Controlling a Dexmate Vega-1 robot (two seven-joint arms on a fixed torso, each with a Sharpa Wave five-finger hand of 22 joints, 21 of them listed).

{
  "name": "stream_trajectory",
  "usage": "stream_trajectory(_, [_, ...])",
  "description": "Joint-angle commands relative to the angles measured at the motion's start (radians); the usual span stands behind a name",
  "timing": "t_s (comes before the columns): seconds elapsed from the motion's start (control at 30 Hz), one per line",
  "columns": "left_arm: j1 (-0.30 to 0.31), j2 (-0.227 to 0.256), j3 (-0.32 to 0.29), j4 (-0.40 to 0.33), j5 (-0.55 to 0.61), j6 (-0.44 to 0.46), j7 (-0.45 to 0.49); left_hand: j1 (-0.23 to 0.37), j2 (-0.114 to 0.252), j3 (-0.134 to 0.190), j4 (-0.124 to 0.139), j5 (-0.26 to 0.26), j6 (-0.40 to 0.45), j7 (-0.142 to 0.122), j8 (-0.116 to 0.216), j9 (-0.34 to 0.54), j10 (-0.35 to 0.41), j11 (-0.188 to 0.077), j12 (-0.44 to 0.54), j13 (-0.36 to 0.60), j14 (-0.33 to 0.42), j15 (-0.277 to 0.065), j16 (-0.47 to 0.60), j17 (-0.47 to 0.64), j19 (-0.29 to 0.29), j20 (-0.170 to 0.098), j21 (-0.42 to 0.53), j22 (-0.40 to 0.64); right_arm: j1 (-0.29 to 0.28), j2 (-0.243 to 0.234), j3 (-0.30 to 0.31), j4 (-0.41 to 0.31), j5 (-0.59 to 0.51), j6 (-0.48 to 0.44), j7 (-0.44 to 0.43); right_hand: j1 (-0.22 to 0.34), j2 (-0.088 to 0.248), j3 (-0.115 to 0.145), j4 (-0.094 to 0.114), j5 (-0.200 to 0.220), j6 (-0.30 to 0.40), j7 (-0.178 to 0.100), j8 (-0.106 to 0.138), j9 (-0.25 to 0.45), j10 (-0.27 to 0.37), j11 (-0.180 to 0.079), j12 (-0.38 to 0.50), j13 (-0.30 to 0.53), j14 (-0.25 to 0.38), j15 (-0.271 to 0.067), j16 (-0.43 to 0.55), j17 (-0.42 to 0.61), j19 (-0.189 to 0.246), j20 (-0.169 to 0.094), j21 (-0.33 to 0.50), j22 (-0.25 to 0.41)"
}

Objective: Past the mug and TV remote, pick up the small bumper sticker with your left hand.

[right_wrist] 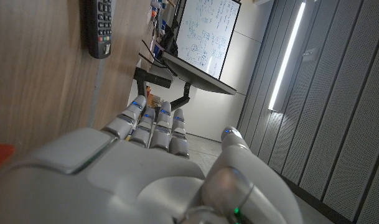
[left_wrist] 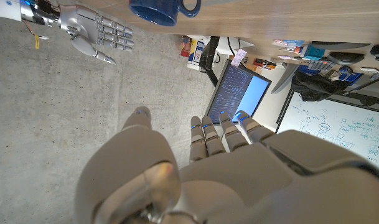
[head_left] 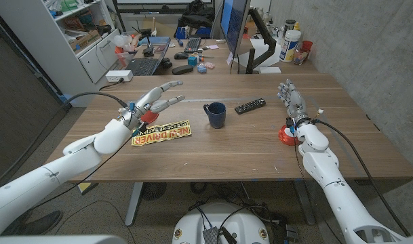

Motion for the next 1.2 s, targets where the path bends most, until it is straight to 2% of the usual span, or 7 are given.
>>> stream_trajectory(0.03, [0.065,0.078,-0.038,-0.087,0.070,0.077,0.040,0.023,-0.001,0.006,-0.011,0.006,0.011,0.000,0.006,0.004,0.012,-0.002,0.002,0.005,0.014,-0.026,0.007,0.003,0.013,0.000,0.009,0.003,0.016,0.012,-0.005,0.032,0.010,0.047,0.009,-0.007,-0.002,0.002,-0.004,0.005,0.009,0.001,0.000,0.002,0.008,-0.001,-0.006,0.003,0.008,0.002,-0.001,0.001,0.005,-0.004,-0.002,0.002])
stream_trajectory(0.5, [0.089,0.169,-0.049,-0.186,0.173,0.178,0.031,0.064,-0.009,0.013,-0.039,0.010,0.025,-0.014,0.010,0.005,0.032,-0.017,0.003,0.007,0.034,-0.036,0.009,0.004,0.028,-0.003,0.011,0.003,0.026,0.030,-0.008,0.067,0.025,0.090,0.019,-0.008,-0.003,0.001,-0.005,0.005,0.010,0.002,0.000,0.002,0.011,-0.002,-0.006,0.003,0.007,0.002,-0.001,0.001,0.005,-0.004,-0.002,0.002])
stream_trajectory(0.9, [0.119,0.234,-0.071,-0.253,0.185,0.244,0.021,0.087,-0.017,0.016,-0.054,0.012,0.035,-0.018,0.013,0.005,0.043,-0.022,0.003,0.008,0.050,-0.040,0.011,0.004,0.034,-0.004,0.011,0.003,0.021,0.035,-0.009,0.076,0.033,0.097,0.020,-0.009,-0.004,0.000,-0.006,0.005,0.011,0.001,0.000,0.002,0.010,-0.001,-0.007,0.003,0.009,0.002,-0.001,0.001,0.004,-0.003,-0.003,0.002])
stream_trajectory(1.2, [0.143,0.273,-0.092,-0.282,0.210,0.289,0.048,0.097,-0.020,0.017,-0.061,0.013,0.042,-0.022,0.015,0.005,0.050,-0.025,0.003,0.009,0.056,-0.045,0.011,0.005,0.039,-0.005,0.012,0.003,0.019,0.034,-0.010,0.072,0.035,0.100,0.023,-0.009,-0.004,-0.001,-0.006,0.005,0.011,0.001,0.000,0.002,0.011,-0.004,-0.007,0.003,0.009,0.001,-0.001,0.001,0.004,-0.003,-0.003,0.002])
